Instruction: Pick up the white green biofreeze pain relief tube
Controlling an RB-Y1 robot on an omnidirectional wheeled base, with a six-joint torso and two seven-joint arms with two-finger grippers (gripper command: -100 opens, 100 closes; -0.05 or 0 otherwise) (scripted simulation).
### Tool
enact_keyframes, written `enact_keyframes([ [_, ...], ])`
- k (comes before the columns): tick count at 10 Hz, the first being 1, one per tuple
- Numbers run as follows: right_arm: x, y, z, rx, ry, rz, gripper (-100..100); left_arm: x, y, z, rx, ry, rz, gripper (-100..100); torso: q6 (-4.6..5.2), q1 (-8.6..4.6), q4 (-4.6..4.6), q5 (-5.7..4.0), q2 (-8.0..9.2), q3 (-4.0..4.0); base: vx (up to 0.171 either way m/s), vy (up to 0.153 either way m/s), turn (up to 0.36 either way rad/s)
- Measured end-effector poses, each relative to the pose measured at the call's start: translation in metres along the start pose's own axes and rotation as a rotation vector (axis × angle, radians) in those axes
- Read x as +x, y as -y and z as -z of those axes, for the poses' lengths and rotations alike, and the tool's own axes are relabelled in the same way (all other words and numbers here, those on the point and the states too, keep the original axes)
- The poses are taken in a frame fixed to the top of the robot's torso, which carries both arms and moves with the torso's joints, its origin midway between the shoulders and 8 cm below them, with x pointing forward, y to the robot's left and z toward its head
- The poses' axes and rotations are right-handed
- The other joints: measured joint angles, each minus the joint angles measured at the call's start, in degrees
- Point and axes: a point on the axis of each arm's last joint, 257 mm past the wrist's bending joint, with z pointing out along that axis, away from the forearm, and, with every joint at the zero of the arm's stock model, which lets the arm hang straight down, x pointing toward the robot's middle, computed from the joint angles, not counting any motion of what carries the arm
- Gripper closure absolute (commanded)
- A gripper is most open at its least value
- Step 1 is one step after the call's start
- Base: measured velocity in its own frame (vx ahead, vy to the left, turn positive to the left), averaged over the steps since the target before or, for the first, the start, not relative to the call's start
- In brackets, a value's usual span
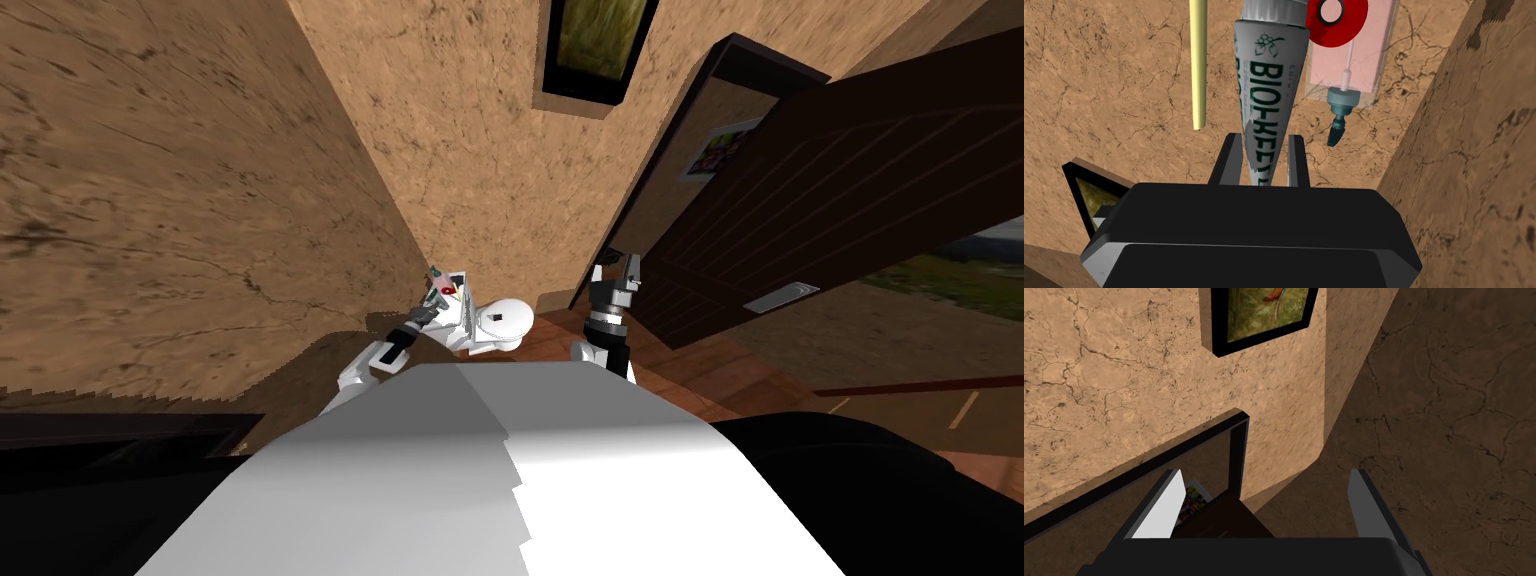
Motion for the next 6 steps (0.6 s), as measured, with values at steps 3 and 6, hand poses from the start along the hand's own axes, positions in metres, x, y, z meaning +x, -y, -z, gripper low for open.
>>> enact_keyframes([
  [3,0.000,0.000,0.000,0.000,0.000,0.000,0,-0.004,-0.008,0.025,-0.028,-0.003,-0.016,100,0.04,-0.02,0.00,-0.01,-0.03,-0.02,0.036,0.009,-0.077],
  [6,0.000,0.000,0.000,0.000,0.000,0.000,0,-0.011,-0.003,0.031,-0.020,0.005,-0.023,0,0.06,-0.08,0.04,-0.06,0.11,0.07,0.002,0.000,0.008],
])
